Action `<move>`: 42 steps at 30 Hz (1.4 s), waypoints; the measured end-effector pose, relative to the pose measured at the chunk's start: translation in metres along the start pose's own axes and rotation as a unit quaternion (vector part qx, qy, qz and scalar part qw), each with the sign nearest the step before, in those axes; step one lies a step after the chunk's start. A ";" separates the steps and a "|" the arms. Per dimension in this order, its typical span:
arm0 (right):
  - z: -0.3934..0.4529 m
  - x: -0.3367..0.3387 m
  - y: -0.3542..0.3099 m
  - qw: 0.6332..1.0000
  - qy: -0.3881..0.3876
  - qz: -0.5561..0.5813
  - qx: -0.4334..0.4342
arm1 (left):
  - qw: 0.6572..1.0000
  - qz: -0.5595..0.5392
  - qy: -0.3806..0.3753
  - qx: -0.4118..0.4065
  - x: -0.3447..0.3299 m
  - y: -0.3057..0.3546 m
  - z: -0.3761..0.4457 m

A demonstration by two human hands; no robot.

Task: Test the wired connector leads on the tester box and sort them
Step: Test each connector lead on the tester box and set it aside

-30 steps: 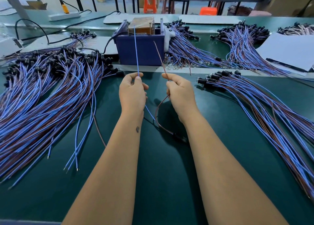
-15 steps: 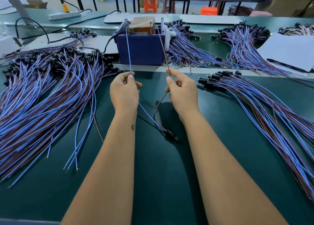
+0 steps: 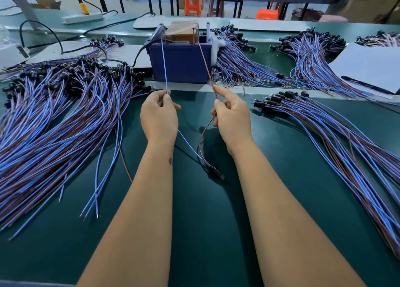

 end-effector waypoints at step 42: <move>0.007 -0.011 0.007 0.999 -0.008 -0.038 0.016 | 0.997 0.057 -0.042 0.008 -0.010 -0.004 0.004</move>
Point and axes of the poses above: each hand's wrist, its own z-axis towards the middle knuckle, its own x-axis out of the back of the hand, y = z × x, the point moved 4 cm from there along z, towards the middle knuckle
